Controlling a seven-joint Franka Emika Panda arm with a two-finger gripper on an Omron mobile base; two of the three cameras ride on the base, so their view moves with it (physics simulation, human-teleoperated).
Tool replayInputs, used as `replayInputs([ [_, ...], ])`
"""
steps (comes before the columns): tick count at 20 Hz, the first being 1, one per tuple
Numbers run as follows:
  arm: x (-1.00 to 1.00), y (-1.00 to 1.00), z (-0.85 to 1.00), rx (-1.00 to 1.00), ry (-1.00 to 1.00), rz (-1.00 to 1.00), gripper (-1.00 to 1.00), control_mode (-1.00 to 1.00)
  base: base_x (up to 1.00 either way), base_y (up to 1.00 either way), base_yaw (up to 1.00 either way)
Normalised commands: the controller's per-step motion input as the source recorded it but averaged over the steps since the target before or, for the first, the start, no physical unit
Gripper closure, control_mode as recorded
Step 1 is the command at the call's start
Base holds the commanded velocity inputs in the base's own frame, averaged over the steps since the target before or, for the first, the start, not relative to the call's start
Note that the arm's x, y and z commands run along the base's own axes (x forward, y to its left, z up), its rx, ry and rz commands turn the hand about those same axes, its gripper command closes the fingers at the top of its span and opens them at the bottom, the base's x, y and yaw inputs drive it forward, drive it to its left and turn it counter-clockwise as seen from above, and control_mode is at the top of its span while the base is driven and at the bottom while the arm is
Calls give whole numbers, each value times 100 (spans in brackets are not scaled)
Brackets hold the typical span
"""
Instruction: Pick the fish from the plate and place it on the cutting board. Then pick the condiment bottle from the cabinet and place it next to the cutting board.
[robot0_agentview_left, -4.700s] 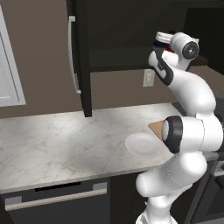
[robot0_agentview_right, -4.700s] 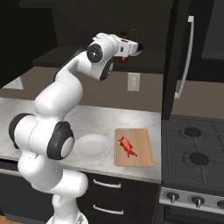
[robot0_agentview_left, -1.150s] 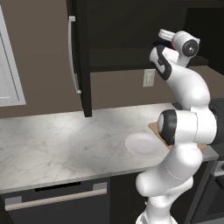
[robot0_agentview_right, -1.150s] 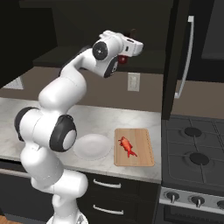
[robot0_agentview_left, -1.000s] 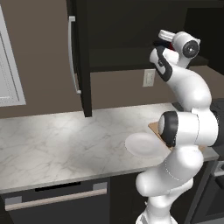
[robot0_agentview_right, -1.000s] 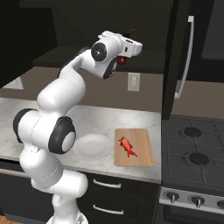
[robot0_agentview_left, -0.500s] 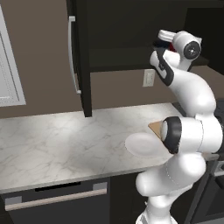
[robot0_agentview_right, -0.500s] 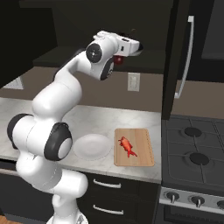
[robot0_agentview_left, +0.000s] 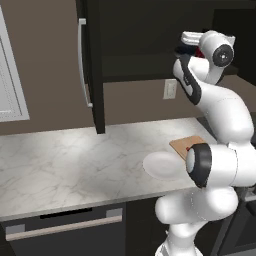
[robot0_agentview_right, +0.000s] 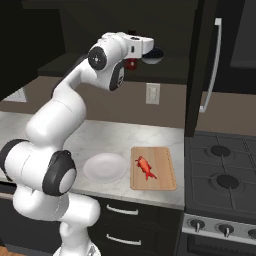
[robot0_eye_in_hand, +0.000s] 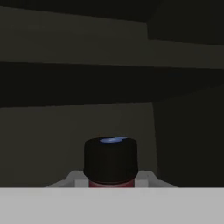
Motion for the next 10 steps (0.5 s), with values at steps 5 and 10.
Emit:
replayInputs([
  [5, -43, 5, 0, -7, -2, 0, 100, -100, 0, 0, 0],
  [10, -43, 2, 0, -6, 0, 0, 100, -100, 0, 0, 0],
])
